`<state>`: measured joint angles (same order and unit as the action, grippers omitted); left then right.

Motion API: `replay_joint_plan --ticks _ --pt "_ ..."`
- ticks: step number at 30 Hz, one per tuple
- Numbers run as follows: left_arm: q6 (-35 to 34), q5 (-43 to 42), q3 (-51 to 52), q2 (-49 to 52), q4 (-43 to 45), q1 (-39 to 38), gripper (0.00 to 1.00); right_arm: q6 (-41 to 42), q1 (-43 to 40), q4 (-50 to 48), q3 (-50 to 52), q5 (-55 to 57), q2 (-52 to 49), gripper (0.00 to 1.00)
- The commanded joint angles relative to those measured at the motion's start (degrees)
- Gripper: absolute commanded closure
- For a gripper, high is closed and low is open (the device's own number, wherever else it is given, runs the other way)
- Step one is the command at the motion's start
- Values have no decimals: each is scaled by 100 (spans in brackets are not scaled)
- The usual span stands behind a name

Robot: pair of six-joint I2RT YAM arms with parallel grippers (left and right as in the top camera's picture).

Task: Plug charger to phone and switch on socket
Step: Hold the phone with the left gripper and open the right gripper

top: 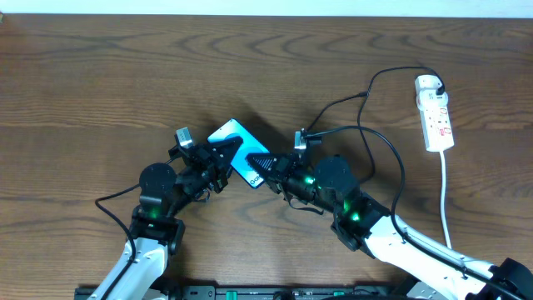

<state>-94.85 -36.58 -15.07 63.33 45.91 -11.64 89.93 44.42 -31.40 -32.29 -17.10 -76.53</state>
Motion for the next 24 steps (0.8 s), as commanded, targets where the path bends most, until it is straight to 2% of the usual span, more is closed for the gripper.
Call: replay_joint_plan --ticks 1,5,8,13,16,19,21,24 --pt "118 -50 -107 -42 111 4 92 409 138 94 39 -409 -37 91" --pt "181 -50 -107 -42 111 2 91 739 138 96 39 -658 -37 86" --pt "181 -50 -107 -42 111 2 92 737 138 96 39 -686 -37 77" --pt "181 -48 -107 -42 103 4 92 505 136 101 39 -680 -37 55" --pt "199 7 -107 -42 -107 4 92 -354 101 101 39 -680 -37 44" --pt "291 234 -107 -42 -702 4 92 -1816 20 107 39 -542 -37 37" --pt "286 422 -107 -42 -1178 4 92 -2824 -48 166 39 -398 -35 27" --pt "201 601 -107 -42 -1628 4 91 -3746 -234 350 39 -378 -35 14"
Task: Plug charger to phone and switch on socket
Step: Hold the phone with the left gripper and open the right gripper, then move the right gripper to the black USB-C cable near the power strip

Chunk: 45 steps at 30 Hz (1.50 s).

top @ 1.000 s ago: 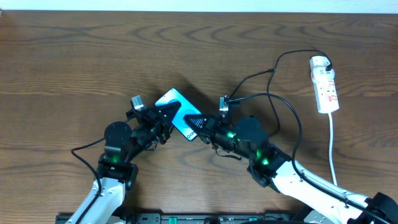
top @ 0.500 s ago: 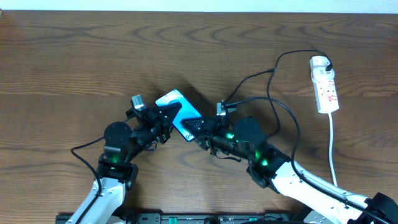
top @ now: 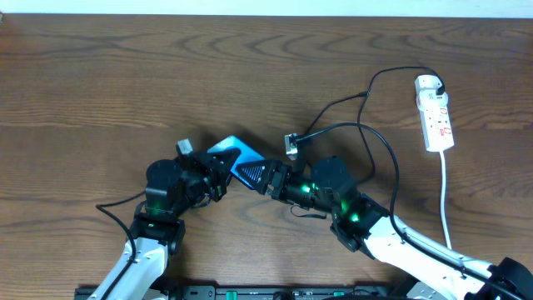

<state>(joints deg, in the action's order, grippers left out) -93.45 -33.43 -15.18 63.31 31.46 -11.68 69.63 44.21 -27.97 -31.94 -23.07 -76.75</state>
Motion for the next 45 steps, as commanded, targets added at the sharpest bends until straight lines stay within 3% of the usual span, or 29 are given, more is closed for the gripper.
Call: replay_joint_plan --ticks 1,4,11,18,30,38,45 --pt "-15 295 -96 -39 -229 9 92 -1814 -278 81 4 219 -7 11" --pt "-433 356 -96 -37 -229 9 92 -2166 -625 376 4 214 4 1" --pt "-837 511 -138 195 -225 9 92 -2474 -1381 962 2 212 254 1" --pt "-931 354 -813 1075 256 9 92 -2745 -1915 1950 2 428 1010 1" --pt "-804 -1718 -2671 2876 247 9 92 -2594 -2140 4756 -671 2243 2201 1" --pt "44 -3012 -2702 3018 245 9 93 -2597 -2140 6638 -2247 3270 1631 1" --pt "389 -3718 -2702 3018 245 9 93 -3067 -2146 7486 -3810 3451 9 1"
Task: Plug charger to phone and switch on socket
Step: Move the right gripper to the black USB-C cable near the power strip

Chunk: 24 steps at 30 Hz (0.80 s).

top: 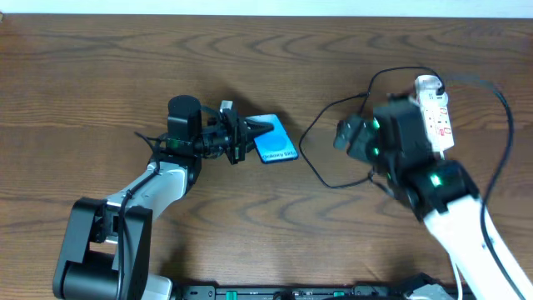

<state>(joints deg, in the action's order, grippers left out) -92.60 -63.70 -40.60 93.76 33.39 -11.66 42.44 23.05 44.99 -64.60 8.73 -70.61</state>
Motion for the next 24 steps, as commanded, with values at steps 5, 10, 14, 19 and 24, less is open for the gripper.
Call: replay_joint_plan --ticks 5,10,14,19,24 --pt "393 -813 -160 -26 52 7 93 -846 -35 39 -1080 275 -1510 1" --pt "562 -811 -160 -26 52 7 93 -841 -35 -533 -1064 514 -2168 6" --pt "562 -809 -160 -26 52 7 92 -186 -170 -953 -1106 616 -2957 17" --pt "562 -804 -160 -26 52 7 93 304 -490 -1119 -1637 619 -3860 22" --pt "610 -767 -160 -26 52 7 93 599 -575 -1370 -2087 616 -4575 23"
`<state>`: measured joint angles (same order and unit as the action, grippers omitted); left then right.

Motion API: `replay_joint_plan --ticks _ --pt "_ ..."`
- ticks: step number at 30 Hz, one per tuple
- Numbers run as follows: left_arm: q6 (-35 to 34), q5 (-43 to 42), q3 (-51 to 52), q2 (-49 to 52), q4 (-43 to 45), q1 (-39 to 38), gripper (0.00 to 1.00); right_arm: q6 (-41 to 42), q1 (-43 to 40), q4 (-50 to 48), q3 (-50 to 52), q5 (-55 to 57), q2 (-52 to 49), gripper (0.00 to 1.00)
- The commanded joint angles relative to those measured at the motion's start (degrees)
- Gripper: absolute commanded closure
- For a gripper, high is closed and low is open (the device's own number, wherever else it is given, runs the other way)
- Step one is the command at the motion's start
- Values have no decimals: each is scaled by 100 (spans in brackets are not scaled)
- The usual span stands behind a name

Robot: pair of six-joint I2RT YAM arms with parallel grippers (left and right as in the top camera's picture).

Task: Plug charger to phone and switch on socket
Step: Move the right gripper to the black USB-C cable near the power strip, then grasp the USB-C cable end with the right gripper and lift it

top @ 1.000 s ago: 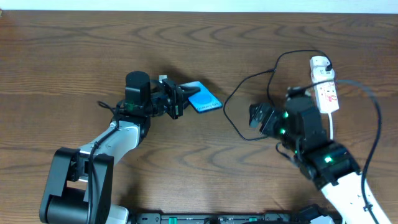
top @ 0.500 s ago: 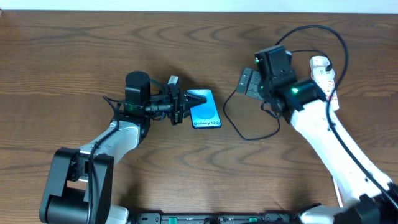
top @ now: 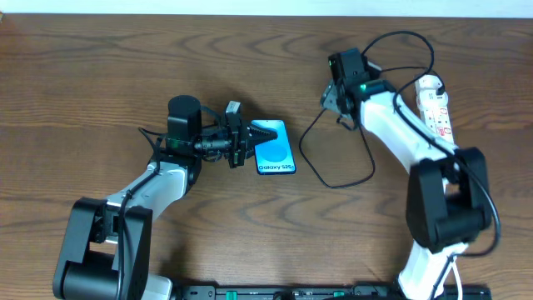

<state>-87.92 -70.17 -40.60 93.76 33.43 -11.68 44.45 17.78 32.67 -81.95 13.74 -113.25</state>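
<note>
The phone (top: 276, 148) lies face up in the middle of the table, its blue screen reading "Galaxy S25". My left gripper (top: 254, 143) reaches in from the left and is shut on the phone's left edge. The black charger cable (top: 321, 177) loops across the wood between the phone and the white power strip (top: 439, 112) at the far right, where a white charger (top: 427, 82) sits in the top socket. My right gripper (top: 330, 102) hangs at the back, left of the strip, and one end of the cable runs up into its fingers. The plug tip is hidden.
The right arm (top: 400, 133) arches over the table's right side, in front of the strip. The strip's white lead (top: 446, 200) runs toward the front edge. A thin black wire (top: 400, 37) arcs above the right wrist.
My right gripper has moved from the middle right to the back, further left of the strip, with the cable trailing from it. The phone has turned squarer in the left gripper.
Both grippers first met at the phone near the table's front middle, the cable leading to the right one. Then the left gripper held the phone further back while the right arm stood beside the strip. Now the right gripper is at the back with the cable end.
</note>
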Motion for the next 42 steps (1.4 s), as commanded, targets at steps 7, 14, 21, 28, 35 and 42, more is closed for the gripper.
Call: replay_joint_plan --ticks 7,14,21,28,35,42 --pt "157 -122 -160 -26 48 9 92 1123 -44 -745 -439 120 -979 34" --pt "245 -120 -160 -26 46 9 93 1379 -57 -678 -439 629 -1134 37" --pt "264 -120 -160 -26 46 9 92 1353 -85 -997 -439 535 -1469 46" --pt "262 -120 -160 -26 46 9 93 566 33 -994 -439 271 -1720 79" --pt "262 -125 -160 -26 46 9 93 -2046 345 -315 -442 -1556 -1615 99" --pt "262 -120 -160 -26 46 9 93 -2118 621 1996 -365 -1550 -1620 81"
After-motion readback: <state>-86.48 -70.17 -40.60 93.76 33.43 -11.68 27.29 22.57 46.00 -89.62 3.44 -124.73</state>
